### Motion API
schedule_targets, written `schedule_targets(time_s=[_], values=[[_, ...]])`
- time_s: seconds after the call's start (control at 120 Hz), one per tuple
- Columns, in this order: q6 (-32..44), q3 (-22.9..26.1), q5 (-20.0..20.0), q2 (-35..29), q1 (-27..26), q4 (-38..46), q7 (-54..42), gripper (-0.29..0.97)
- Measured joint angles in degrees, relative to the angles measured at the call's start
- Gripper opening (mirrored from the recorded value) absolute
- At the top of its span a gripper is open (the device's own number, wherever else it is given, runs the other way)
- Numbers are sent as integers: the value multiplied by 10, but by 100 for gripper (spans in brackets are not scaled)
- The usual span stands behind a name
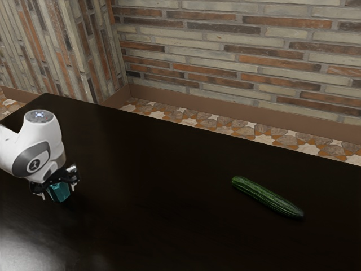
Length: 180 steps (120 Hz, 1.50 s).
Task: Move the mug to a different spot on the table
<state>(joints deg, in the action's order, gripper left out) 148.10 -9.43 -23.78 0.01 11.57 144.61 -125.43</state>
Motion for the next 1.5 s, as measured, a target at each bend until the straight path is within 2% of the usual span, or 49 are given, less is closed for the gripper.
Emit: schedule_targets(time_s=[0.1,0.267,0.483,0.717,0.833,1.058,1.5], values=[[8,0,1,7,5,0,-13,66],[15,-1,1,8,12,0,-30,28],[21,2,9,4,11,0,-49,17],[26,2,15,-45,-8,-21,-64,5],[28,7,16,-47,-23,-38,-68,4],[57,48,14,-42,-44,-49,-71,5],[132,112,12,18,-95,-56,-60,8]])
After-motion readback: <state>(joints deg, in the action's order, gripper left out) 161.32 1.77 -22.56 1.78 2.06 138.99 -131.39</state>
